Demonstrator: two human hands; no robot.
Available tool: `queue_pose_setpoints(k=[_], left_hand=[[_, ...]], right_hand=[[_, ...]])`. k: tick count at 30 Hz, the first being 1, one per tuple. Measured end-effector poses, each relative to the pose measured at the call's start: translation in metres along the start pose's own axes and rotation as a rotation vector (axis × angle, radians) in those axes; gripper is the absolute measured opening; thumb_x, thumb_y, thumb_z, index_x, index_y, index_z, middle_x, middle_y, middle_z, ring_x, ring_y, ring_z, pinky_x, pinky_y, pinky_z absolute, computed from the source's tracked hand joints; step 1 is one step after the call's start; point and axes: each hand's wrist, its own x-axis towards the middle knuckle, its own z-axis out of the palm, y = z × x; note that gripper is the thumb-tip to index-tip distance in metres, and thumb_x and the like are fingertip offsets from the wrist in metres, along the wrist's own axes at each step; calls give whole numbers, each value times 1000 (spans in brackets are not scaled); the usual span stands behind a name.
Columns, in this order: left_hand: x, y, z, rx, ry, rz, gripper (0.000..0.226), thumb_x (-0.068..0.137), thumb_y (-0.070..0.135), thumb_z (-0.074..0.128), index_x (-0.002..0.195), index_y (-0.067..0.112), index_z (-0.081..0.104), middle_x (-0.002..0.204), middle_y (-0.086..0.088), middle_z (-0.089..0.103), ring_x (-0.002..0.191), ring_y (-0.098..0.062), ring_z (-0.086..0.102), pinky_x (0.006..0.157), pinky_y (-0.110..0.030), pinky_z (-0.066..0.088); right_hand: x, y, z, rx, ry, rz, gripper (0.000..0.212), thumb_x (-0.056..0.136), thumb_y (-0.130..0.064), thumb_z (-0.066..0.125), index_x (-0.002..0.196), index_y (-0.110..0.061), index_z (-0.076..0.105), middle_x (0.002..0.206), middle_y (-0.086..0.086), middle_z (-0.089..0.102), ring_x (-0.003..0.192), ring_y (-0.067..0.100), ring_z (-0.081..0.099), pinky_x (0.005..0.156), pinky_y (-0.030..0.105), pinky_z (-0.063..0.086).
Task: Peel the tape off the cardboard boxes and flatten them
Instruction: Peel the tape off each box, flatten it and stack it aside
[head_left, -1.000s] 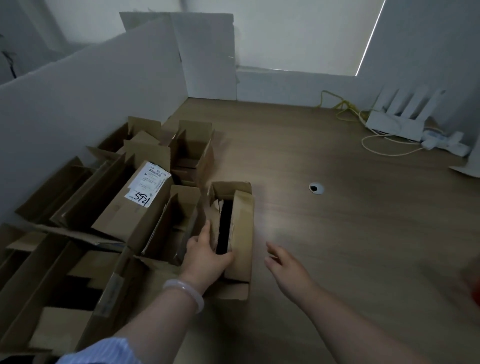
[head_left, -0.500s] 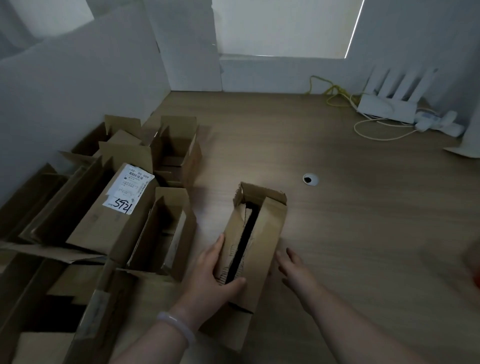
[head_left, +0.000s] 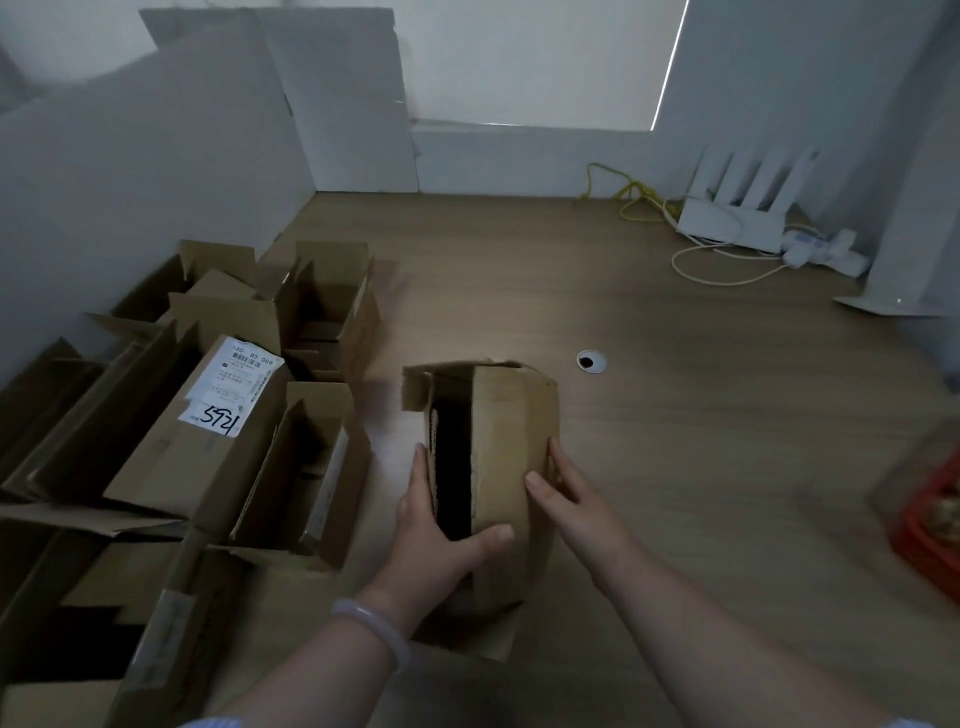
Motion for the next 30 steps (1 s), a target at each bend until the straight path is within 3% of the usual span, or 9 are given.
queue_pose_setpoints(k=[6, 8, 11, 15, 18, 21, 23, 27, 30], left_hand=[[6, 17, 9, -53, 146, 39, 135, 53, 43, 89, 148, 43, -7, 149, 8, 19, 132, -4, 21, 107, -30, 23], [7, 16, 9, -81, 157, 56, 135, 45, 52, 87, 146, 50, -3, 147, 11, 25, 135, -9, 28, 111, -38, 29], [9, 15, 8, -138, 120, 69, 126, 45, 54, 90, 143, 54, 11, 141, 9, 39, 131, -14, 41, 105, -46, 41], [6, 21, 5, -322, 21, 104, 92, 63, 18, 88, 137, 38, 38, 124, 11, 59, 110, -4, 59, 79, -21, 54], [5, 25, -2, -353, -59, 57, 77, 69, 11, 82, 128, 41, 42, 118, 14, 62, 103, 0, 61, 71, -15, 52], [6, 23, -11, -304, -132, -14, 80, 69, 19, 84, 132, 40, 39, 123, 16, 57, 114, -3, 53, 81, -17, 47], [7, 19, -14, -243, -158, -16, 87, 66, 23, 86, 135, 40, 35, 127, 18, 52, 119, -3, 47, 88, -22, 43], [6, 9, -18, -100, -186, -40, 74, 72, 19, 82, 126, 41, 37, 121, 19, 49, 113, -1, 43, 82, -14, 44], [5, -13, -23, -45, -137, -78, 58, 81, 7, 71, 122, 38, 44, 123, 12, 53, 111, -5, 49, 70, -11, 44]], right_hand=[[-8, -16, -2, -176, 112, -172, 52, 94, -31, 55, 142, -35, 37, 141, -5, 39, 133, 8, 34, 115, 28, 23], [-9, -25, -9, -207, 130, -232, 52, 91, -30, 60, 139, -37, 40, 127, -14, 44, 129, 10, 40, 114, 32, 29], [-3, -33, -21, -265, 181, -182, 74, 81, -43, 69, 144, -37, 31, 133, -9, 39, 134, 13, 32, 111, 29, 26], [3, -40, -30, -39, 86, -30, 133, 49, -67, 80, 152, -28, 6, 156, -5, 22, 138, 12, 29, 114, 36, 28], [3, -43, -36, -68, 171, -64, 109, 61, -50, 84, 148, -23, 25, 142, -6, 40, 128, 11, 40, 106, 31, 35], [-3, -48, -44, -110, 231, -104, 90, 52, -56, 86, 128, -32, 45, 128, -5, 51, 116, 13, 49, 97, 31, 41], [-9, -54, -48, -78, 208, -144, 76, 57, -40, 89, 119, -33, 45, 116, -9, 55, 108, 10, 52, 88, 25, 42], [-23, -60, -54, -207, 214, -313, 70, 57, -27, 90, 106, -44, 45, 103, -27, 52, 97, -10, 50, 74, 12, 40], [-29, -62, -56, -371, 260, -390, 79, 52, -35, 91, 117, -51, 48, 111, -23, 57, 107, -1, 52, 86, 25, 44]])
